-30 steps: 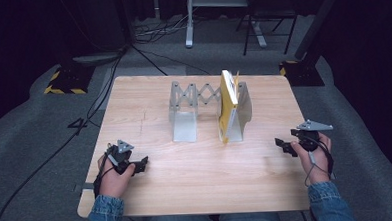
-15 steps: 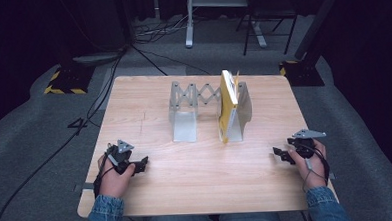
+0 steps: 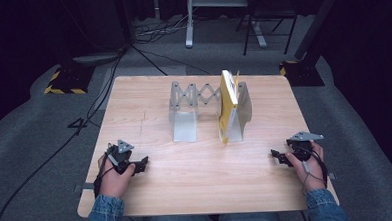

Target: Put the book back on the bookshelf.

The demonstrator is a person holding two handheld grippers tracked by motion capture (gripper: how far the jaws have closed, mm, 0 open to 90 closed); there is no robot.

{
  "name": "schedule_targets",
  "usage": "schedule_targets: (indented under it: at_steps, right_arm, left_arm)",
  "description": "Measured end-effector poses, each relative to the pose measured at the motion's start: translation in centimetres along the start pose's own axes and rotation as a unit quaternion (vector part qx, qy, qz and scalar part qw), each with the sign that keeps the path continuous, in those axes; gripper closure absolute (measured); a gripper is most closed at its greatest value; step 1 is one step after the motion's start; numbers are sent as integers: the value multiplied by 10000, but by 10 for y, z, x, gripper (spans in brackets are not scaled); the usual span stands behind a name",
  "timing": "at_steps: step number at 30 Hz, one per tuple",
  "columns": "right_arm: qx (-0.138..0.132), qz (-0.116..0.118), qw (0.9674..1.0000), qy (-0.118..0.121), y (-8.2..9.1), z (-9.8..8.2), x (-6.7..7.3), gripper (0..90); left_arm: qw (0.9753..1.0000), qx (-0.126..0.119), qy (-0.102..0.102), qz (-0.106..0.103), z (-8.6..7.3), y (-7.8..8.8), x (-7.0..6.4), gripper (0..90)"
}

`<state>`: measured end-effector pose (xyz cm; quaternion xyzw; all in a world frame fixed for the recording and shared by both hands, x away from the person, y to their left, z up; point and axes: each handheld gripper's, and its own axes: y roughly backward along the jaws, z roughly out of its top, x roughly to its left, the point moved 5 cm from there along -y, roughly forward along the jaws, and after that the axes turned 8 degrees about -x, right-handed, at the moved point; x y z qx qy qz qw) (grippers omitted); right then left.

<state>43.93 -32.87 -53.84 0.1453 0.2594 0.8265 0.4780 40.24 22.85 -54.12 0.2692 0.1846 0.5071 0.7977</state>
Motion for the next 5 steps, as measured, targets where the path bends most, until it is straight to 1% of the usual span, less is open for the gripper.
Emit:
schedule_targets:
  at_steps: [5]
  right_arm:
    - [-9,26,10000,13,0,0,0,149]
  left_arm:
    - [10000,-2,1,0,0,0,0,152]
